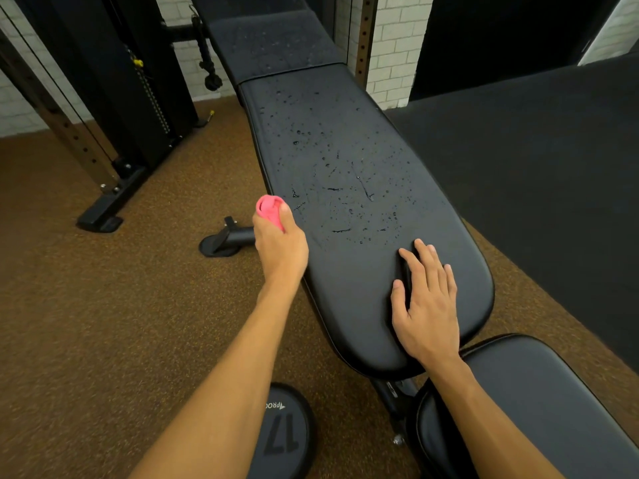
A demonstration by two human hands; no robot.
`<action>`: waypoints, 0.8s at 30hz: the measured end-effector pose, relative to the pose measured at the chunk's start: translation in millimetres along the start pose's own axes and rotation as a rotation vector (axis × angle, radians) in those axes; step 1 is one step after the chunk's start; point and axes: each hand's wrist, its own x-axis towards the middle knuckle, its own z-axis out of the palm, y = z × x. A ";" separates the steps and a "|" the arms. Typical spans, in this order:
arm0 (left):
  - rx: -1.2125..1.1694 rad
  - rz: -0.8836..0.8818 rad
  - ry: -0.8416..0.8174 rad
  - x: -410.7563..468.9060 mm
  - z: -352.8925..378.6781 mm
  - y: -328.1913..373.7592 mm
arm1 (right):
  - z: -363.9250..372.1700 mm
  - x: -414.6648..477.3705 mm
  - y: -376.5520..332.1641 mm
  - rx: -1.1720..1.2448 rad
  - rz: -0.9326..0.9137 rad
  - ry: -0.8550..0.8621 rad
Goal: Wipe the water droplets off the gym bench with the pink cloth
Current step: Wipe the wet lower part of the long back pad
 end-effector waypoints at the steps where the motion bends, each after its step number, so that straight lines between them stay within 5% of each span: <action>1: 0.007 0.026 0.002 -10.5 0.3 -8.1 | 0.2 0.0 -0.1 -0.001 -0.002 0.003; 13: 0.156 0.177 -0.035 -7.5 3.0 -1.2 | 0.2 1.0 0.6 0.005 0.001 0.001; 24: 0.498 0.642 -0.108 -109.9 -18.1 -58.7 | 0.0 1.2 1.0 0.013 -0.004 0.006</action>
